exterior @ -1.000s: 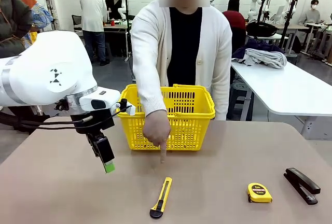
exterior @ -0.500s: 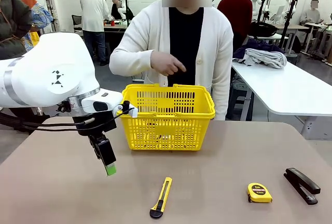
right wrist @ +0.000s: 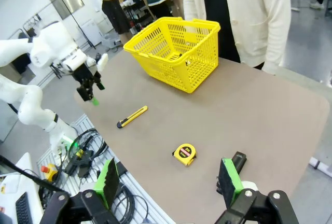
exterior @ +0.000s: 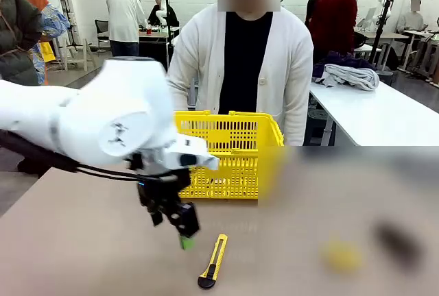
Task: Place the items the person wants into the basket.
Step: Pick up the item the person points to and place it in the Market Basket.
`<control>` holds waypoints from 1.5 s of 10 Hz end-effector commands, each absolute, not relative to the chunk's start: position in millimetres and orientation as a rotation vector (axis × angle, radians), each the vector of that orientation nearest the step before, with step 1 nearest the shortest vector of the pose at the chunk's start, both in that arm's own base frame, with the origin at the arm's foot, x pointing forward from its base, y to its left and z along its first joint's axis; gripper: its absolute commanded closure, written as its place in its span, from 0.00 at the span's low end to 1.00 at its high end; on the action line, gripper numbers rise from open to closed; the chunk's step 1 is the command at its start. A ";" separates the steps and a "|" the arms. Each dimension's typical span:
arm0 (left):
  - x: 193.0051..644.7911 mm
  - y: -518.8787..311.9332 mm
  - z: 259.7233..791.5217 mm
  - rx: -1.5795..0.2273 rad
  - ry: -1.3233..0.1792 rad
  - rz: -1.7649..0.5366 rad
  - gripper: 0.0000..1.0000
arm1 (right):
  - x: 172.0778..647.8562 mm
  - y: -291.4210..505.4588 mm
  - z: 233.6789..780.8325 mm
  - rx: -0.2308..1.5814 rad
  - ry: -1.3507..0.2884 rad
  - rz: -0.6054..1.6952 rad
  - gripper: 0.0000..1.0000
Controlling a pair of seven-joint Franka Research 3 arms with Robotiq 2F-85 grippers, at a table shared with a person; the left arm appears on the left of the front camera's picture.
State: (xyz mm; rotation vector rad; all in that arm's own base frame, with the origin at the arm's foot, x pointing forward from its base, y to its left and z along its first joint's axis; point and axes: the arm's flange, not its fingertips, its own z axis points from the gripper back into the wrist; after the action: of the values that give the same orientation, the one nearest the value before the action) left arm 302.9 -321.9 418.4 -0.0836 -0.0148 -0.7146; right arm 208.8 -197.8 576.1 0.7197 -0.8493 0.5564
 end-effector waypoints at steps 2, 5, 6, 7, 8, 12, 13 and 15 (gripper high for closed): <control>306.1 -392.0 402.9 -0.010 0.030 -0.659 0.00 | 210.7 -197.8 576.5 0.736 -0.876 0.566 0.00; 311.0 -419.4 375.3 -0.006 -0.003 -0.629 0.00 | 210.7 -197.8 576.5 0.736 -0.876 0.566 0.00; 310.5 -420.8 369.5 0.002 -0.039 -0.613 0.00 | 210.7 -197.8 576.5 0.736 -0.876 0.566 0.00; 312.0 -417.9 365.2 -0.006 -0.067 -0.604 0.00 | 210.7 -197.8 576.5 0.736 -0.876 0.566 0.00; 313.6 -413.8 361.9 -0.006 -0.072 -0.596 0.00 | 210.7 -197.8 576.5 0.736 -0.876 0.566 0.00; 327.2 -401.5 338.8 0.030 -0.138 -0.550 0.00 | 210.7 -197.8 576.5 0.736 -0.876 0.566 0.00; 331.5 -400.2 334.3 0.031 -0.150 -0.542 0.00 | 210.7 -197.8 576.5 0.736 -0.876 0.566 0.00; 338.0 -401.0 327.6 0.013 -0.156 -0.538 0.00 | 210.7 -197.8 576.5 0.736 -0.876 0.566 0.00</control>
State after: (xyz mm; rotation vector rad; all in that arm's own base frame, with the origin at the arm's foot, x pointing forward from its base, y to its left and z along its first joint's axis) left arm 336.8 -392.8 336.9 0.0089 -0.1182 -0.5693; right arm 208.7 -198.0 576.0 0.7197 -0.8496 0.5559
